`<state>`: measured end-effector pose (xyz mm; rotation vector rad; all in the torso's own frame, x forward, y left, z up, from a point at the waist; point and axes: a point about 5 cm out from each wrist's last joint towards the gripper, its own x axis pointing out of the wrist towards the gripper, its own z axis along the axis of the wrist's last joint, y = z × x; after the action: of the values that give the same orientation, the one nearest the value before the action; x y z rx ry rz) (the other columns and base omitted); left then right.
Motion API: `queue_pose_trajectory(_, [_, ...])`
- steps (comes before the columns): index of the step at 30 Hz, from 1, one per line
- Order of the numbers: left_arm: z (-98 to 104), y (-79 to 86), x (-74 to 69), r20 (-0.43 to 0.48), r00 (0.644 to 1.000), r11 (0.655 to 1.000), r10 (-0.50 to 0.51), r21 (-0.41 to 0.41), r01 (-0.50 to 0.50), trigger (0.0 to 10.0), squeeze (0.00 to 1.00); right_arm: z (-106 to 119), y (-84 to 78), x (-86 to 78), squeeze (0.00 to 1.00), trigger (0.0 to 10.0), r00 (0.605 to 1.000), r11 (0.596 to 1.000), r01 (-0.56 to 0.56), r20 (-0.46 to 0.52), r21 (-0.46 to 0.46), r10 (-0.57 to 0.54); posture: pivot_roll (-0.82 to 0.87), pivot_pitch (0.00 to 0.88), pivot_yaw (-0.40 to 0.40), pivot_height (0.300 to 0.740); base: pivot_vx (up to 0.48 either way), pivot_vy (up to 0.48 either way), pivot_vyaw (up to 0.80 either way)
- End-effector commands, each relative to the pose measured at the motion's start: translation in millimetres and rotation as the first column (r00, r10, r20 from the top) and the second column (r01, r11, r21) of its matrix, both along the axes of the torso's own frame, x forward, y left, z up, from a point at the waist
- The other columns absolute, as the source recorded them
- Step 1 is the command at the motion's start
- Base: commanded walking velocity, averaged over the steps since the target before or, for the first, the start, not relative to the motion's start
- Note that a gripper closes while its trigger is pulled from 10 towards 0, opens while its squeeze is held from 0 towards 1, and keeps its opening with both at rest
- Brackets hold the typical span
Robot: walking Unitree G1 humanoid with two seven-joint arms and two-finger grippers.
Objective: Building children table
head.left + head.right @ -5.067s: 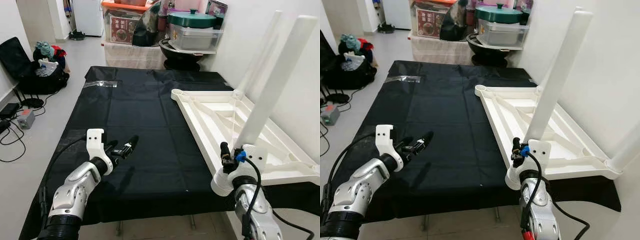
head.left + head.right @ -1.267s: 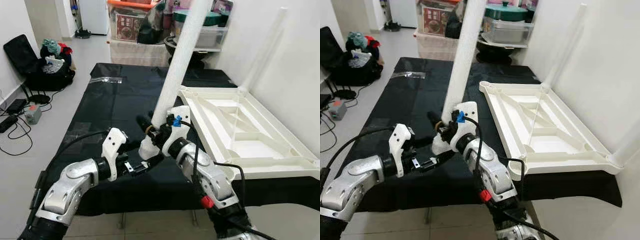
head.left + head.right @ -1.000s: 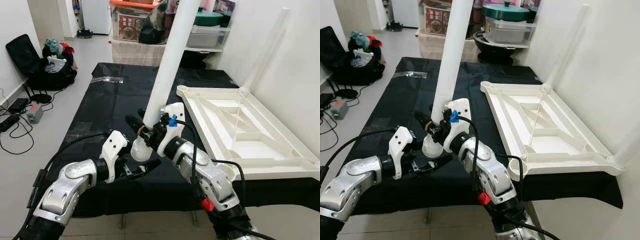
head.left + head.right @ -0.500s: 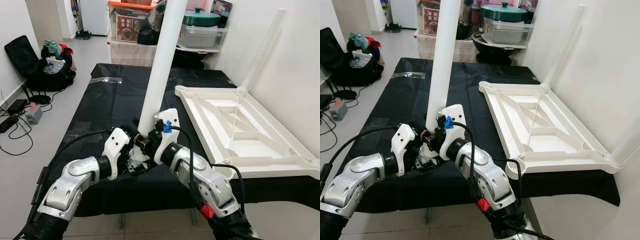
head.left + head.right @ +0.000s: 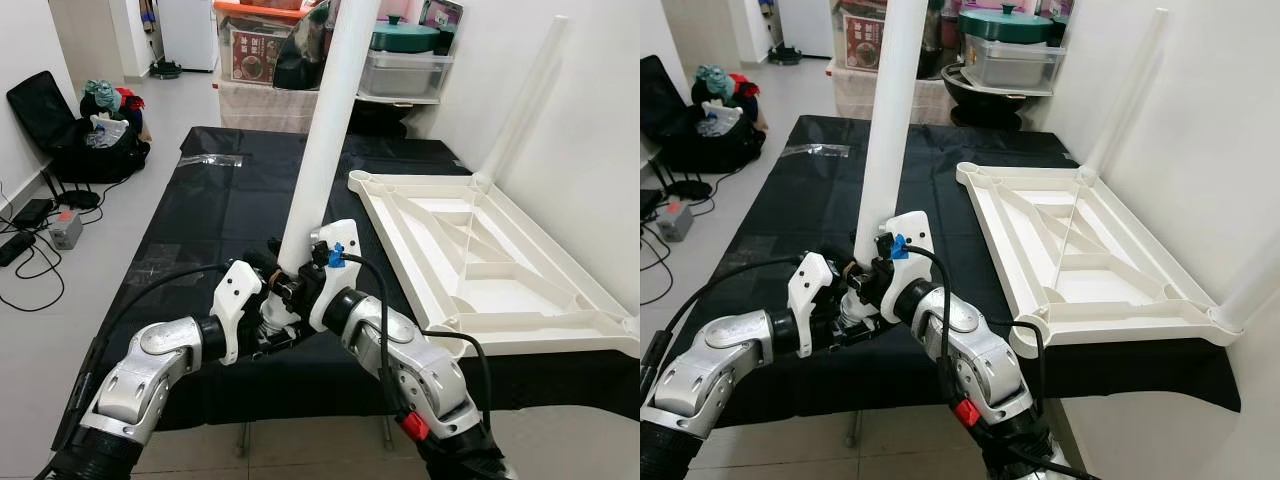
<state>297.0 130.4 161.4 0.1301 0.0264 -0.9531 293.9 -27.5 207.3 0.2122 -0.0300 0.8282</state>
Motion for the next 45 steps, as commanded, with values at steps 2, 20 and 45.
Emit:
queue_pose_trajectory(2, [-2, -1.3, -0.3, 0.005, 1.000, 1.000, -0.001, 0.007, 0.001, 0.0, 0.00, 3, 0.4, -1.3, 0.00, 10.0, 1.000, 1.000, -0.006, -0.006, 0.012, 0.006, 0.10, 0.000, -0.094, 0.740, 0.000, 0.000, 0.00])
queue_pose_trajectory(20, [-15, -0.8, -4.5, 0.003, 1.000, 0.996, -0.023, 0.086, 0.023, 0.0, 0.00, 59, -33.4, 26.3, 1.00, 10.0, 0.996, 0.964, 0.088, -0.020, 0.253, -0.085, 0.10, 0.000, -0.100, 0.740, 0.000, 0.000, 0.00])
queue_pose_trajectory(45, [-24, 6.8, -4.5, 0.053, 0.998, 0.983, -0.025, 0.184, 0.014, 10.0, 0.59, 46, -35.0, 27.8, 0.00, 0.0, 0.968, 0.952, 0.116, -0.246, 0.283, -0.045, 0.10, 0.000, -0.089, 0.740, 0.000, 0.000, 0.00])
